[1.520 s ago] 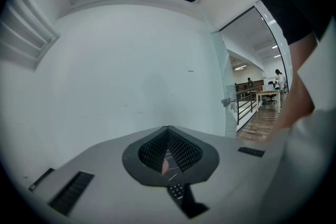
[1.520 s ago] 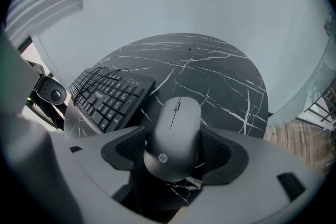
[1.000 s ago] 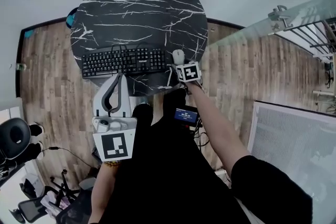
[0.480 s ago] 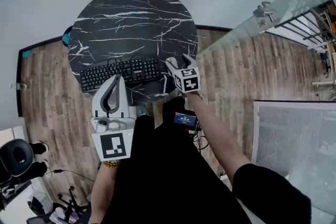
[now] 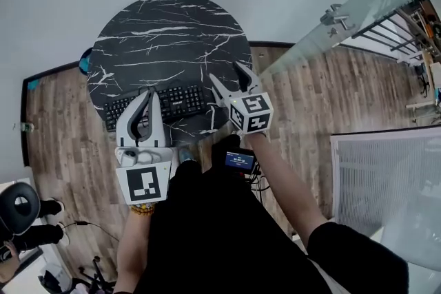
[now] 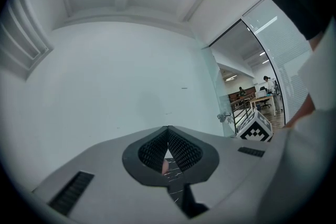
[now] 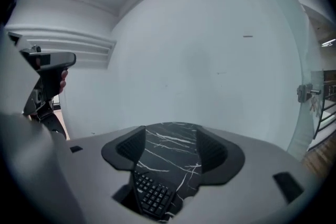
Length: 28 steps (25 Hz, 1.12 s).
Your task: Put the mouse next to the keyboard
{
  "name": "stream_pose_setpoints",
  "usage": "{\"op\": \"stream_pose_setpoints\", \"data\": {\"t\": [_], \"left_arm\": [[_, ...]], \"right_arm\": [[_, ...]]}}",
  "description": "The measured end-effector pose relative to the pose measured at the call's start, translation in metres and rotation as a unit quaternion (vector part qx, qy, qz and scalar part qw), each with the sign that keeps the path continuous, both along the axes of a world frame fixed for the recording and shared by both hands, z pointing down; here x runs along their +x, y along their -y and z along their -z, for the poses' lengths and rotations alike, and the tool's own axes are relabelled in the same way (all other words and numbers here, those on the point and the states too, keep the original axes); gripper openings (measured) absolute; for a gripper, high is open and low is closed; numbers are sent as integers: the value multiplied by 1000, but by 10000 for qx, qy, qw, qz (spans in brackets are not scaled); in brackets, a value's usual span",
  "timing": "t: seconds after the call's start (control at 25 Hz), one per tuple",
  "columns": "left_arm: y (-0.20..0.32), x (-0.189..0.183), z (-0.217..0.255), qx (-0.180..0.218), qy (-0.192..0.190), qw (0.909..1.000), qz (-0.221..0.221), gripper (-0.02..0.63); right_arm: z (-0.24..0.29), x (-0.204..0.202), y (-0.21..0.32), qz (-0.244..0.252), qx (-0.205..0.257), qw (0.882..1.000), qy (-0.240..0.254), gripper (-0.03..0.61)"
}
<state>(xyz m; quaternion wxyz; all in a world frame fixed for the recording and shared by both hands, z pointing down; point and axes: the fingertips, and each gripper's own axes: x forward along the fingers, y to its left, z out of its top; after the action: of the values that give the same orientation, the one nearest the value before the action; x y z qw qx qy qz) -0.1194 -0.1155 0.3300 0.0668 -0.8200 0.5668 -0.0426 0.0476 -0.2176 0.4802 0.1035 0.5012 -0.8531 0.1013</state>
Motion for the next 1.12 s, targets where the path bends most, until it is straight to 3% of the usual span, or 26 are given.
{"op": "stream_pose_setpoints", "data": {"t": [0.2, 0.52, 0.68, 0.72, 0.8, 1.12], "left_arm": [[2, -4, 10, 143, -32, 9999, 39, 6], [7, -9, 43, 523, -122, 9985, 82, 6], [2, -15, 60, 759, -214, 9967, 184, 6], [-1, -16, 62, 801, -222, 9963, 198, 6], [-4, -19, 63, 839, -239, 9959, 219, 6], [-8, -15, 57, 778, -294, 9964, 177, 6]], "right_arm": [[65, -16, -12, 41, 889, 9960, -28, 293], [144, -42, -31, 316, 1721, 9845, 140, 293], [183, -50, -46, 297, 2279, 9728, 282, 287], [191, -51, -50, 263, 2398, 9700, 303, 274], [203, -52, -59, 187, 2598, 9650, 313, 183], [211, -55, -82, 92, 2771, 9603, 309, 115]]}}
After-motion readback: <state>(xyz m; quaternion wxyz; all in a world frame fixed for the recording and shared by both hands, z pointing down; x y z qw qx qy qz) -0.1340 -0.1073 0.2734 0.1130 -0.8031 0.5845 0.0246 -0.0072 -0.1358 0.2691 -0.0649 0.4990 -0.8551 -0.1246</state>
